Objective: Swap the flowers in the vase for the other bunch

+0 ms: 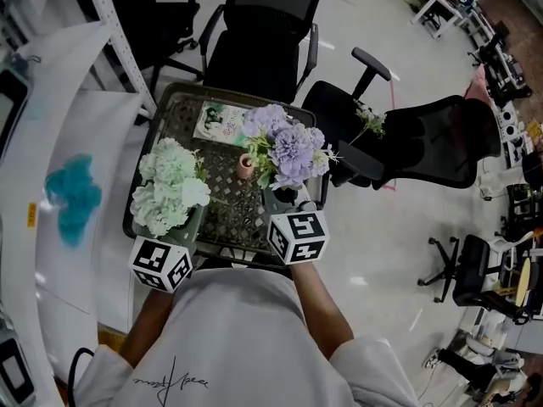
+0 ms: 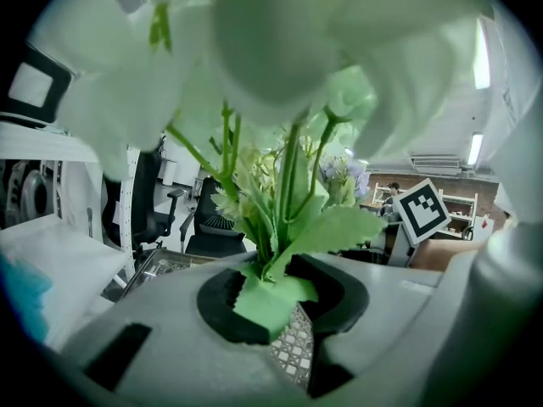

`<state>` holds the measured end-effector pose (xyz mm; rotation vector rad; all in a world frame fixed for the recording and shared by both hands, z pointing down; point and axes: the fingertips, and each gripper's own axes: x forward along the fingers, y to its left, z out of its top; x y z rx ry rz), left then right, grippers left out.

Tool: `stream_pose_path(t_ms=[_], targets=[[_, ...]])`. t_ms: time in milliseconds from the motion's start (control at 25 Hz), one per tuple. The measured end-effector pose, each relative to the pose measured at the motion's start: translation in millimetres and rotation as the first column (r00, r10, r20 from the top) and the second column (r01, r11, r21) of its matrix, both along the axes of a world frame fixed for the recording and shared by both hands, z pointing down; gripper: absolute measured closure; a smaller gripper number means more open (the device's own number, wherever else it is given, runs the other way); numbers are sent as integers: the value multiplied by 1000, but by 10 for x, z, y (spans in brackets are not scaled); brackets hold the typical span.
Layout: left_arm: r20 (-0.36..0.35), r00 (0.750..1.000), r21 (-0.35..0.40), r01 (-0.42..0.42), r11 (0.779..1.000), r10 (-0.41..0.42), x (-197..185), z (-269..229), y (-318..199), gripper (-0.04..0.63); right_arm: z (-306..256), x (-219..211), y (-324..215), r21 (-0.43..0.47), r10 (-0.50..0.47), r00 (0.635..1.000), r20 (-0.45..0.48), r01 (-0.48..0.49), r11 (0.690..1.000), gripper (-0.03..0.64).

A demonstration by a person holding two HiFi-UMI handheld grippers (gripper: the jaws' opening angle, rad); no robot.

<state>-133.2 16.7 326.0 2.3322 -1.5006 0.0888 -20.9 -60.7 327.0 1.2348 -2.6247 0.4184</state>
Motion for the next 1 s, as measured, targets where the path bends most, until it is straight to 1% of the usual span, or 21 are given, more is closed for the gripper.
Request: stream_pose_path(t_ms=[240, 680, 1000], targets=[[1, 1000, -1, -11, 1000, 11, 19, 5, 13, 528, 17, 29, 134, -23, 20, 1000, 20, -20, 1000, 600], [11, 1000, -6, -17, 1000, 17, 93, 24, 85, 528, 36, 136, 462, -58, 28, 999, 44, -26, 998, 600], [9, 1000, -16, -21, 1000, 21, 93, 51, 56, 531, 28, 201, 500, -65, 51, 997, 52, -47, 997, 600]])
